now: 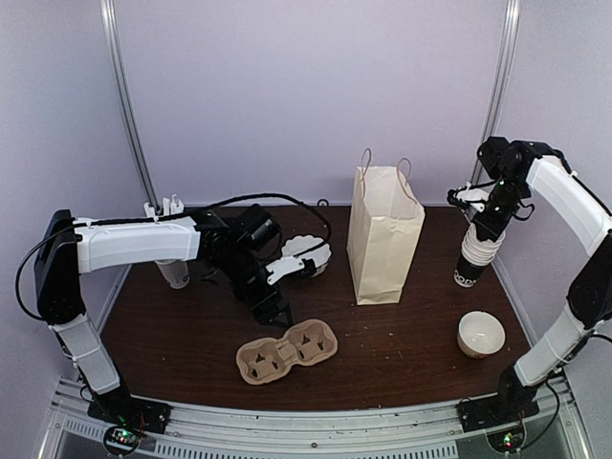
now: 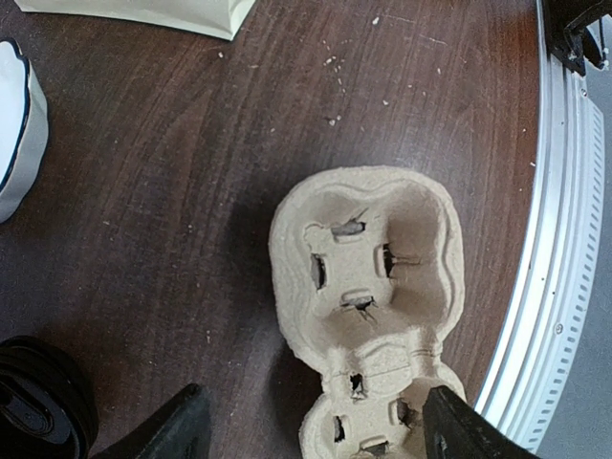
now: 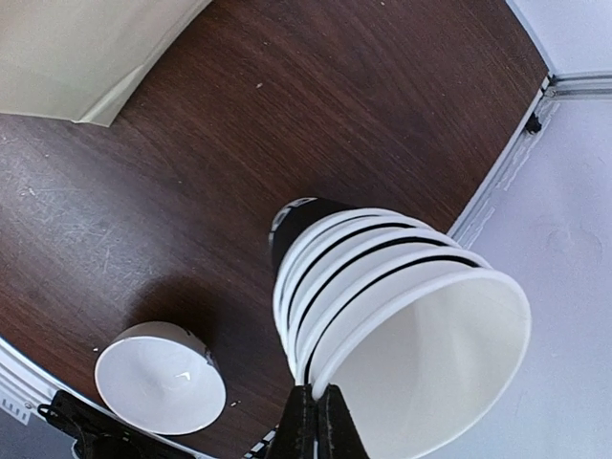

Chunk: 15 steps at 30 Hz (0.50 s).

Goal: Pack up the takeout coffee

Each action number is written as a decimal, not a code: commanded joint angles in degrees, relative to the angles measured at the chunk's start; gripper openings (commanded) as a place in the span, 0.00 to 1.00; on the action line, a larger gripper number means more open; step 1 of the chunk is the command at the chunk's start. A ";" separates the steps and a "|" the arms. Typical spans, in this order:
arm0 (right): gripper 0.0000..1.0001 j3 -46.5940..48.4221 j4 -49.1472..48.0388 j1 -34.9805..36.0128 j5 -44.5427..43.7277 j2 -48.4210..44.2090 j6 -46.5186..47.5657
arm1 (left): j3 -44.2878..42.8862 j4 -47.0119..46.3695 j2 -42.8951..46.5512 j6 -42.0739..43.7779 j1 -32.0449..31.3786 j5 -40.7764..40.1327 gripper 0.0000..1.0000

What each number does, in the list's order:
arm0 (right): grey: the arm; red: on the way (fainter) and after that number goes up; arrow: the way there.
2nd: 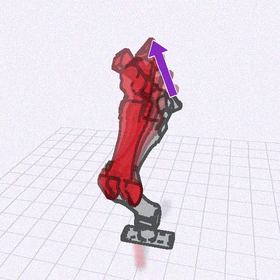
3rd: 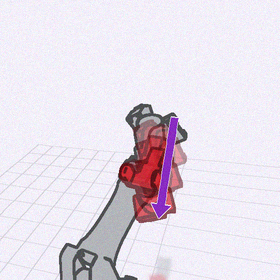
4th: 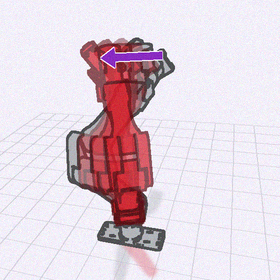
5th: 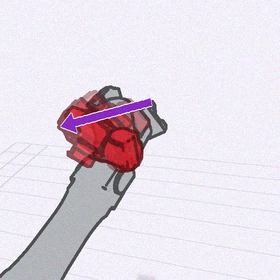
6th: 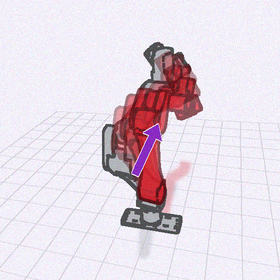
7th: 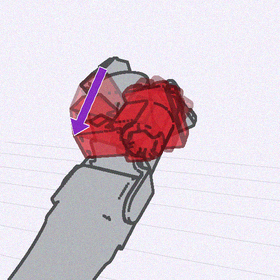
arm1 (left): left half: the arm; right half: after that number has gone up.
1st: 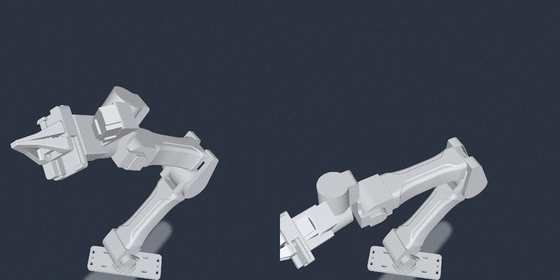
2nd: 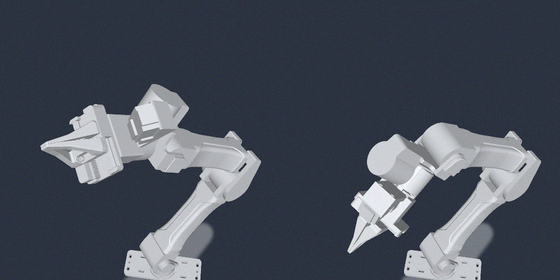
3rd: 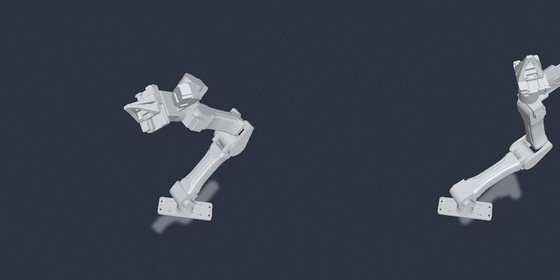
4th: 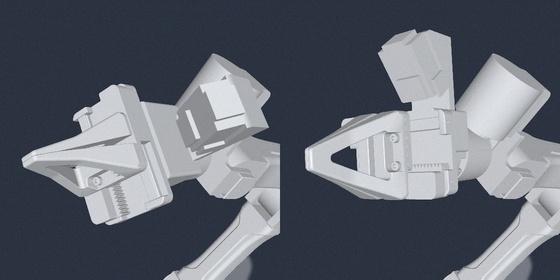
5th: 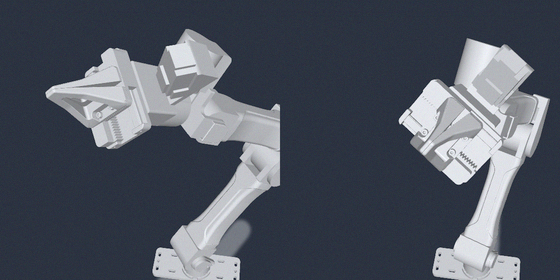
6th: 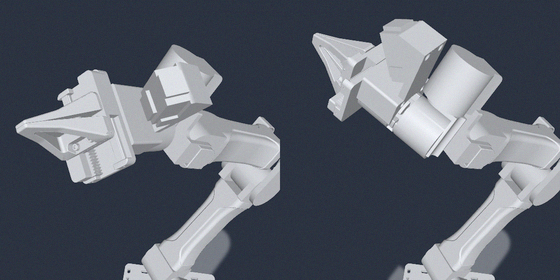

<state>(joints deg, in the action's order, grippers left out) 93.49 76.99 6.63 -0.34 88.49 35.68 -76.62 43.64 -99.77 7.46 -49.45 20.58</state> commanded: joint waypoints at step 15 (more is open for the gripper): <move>0.00 -1.43 -5.87 0.81 -6.61 1.50 -2.84 | -1.57 0.47 0.49 0.70 0.06 -0.12 0.80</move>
<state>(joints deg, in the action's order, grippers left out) 93.14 73.67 7.46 -4.16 90.11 34.81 -76.79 43.99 -99.77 7.46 -49.45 20.56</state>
